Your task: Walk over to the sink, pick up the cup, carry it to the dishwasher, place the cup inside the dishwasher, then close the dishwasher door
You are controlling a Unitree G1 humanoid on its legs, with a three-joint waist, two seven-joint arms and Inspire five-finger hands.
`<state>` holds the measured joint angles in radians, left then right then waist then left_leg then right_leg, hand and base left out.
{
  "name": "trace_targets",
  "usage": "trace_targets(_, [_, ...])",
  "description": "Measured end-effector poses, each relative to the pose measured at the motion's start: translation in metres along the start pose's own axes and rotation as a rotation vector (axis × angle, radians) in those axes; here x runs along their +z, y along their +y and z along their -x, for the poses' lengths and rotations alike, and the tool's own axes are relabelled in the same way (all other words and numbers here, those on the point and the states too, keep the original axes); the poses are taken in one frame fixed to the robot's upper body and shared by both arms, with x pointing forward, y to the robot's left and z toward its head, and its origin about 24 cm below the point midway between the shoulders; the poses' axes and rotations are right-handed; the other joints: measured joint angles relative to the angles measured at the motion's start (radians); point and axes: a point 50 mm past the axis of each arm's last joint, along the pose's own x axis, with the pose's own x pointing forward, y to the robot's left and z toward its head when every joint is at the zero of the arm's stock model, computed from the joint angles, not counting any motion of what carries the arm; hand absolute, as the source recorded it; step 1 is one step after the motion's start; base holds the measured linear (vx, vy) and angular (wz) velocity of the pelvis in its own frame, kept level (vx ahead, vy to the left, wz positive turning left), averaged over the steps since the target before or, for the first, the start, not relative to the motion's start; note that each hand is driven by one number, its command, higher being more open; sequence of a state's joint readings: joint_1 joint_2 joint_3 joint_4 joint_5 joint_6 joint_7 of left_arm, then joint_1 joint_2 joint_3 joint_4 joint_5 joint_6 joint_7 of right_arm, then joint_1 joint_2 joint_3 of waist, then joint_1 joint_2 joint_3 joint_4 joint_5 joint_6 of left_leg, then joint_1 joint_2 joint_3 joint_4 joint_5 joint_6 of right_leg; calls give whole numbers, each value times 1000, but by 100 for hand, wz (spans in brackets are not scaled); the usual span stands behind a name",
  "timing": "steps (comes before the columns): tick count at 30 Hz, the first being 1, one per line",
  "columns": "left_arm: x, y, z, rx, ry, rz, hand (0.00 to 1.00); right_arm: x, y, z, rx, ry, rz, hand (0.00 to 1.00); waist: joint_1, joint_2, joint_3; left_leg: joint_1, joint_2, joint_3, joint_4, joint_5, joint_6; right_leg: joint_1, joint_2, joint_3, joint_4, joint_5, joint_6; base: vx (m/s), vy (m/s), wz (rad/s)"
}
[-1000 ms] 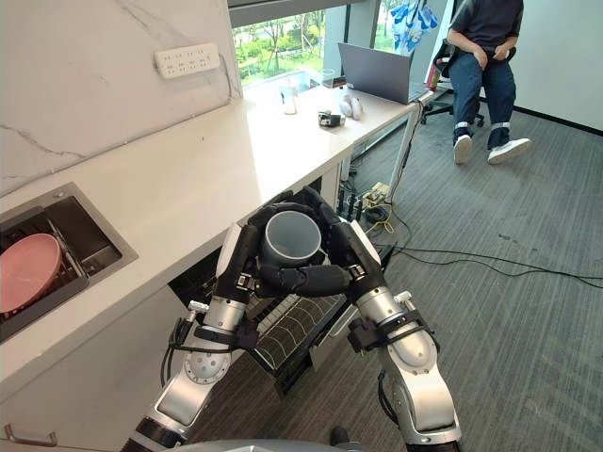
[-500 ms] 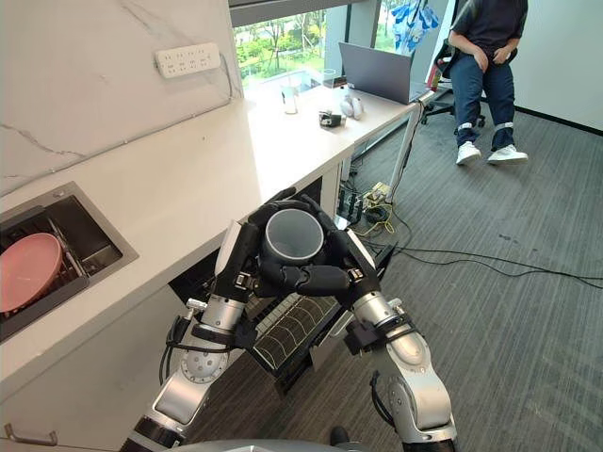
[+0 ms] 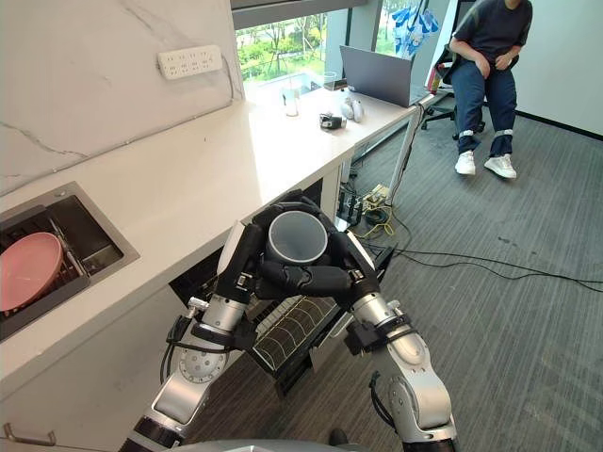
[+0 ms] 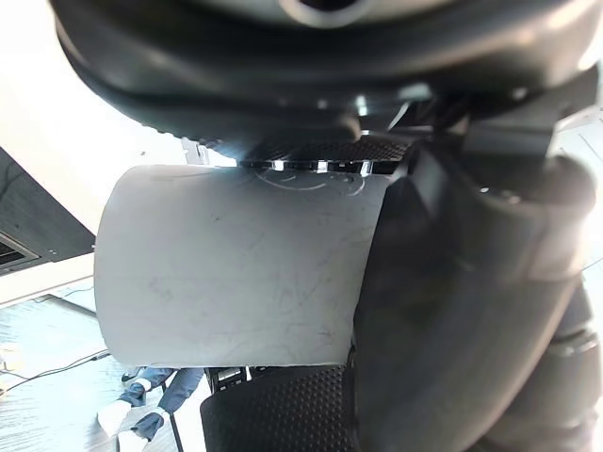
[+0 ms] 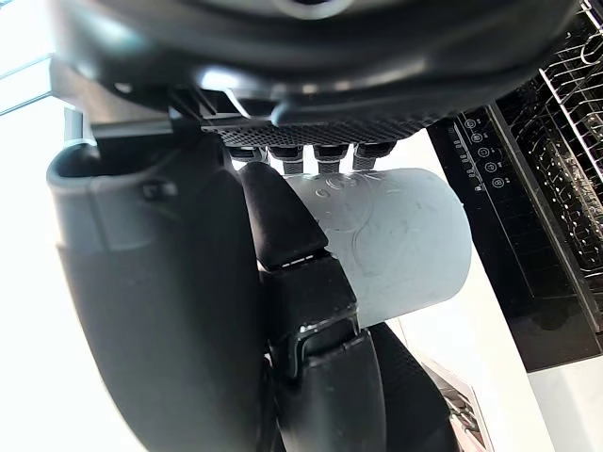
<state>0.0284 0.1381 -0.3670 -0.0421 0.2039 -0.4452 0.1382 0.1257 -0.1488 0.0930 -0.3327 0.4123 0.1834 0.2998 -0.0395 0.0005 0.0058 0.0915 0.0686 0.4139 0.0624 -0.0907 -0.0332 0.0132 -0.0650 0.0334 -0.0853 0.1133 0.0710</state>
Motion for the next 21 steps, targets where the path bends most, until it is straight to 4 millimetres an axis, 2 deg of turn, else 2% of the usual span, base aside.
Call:
trace_targets(4, [0,-3,0,-23,1,28,0,3,-2,-1,-3,-10,-8,100,0,-1,-3,-5,-1,-8,3,1,2,0,-4,-8,0,0,0,0,0,7])
trace_targets(5, [1,-3,0,-21,-1,31,0,3,-2,-2,5,-8,-16,0,0,-1,-4,-6,-1,-9,3,1,2,0,-5,-9,0,0,1,0,0,0])
trace_targets(21, [3,-6,1,38,-12,44,0,12,-10,-7,-5,-5,46,0,-2,-13,-12,-13,0,-17,7,1,3,0,-8,-17,1,0,1,-27,-27,1])
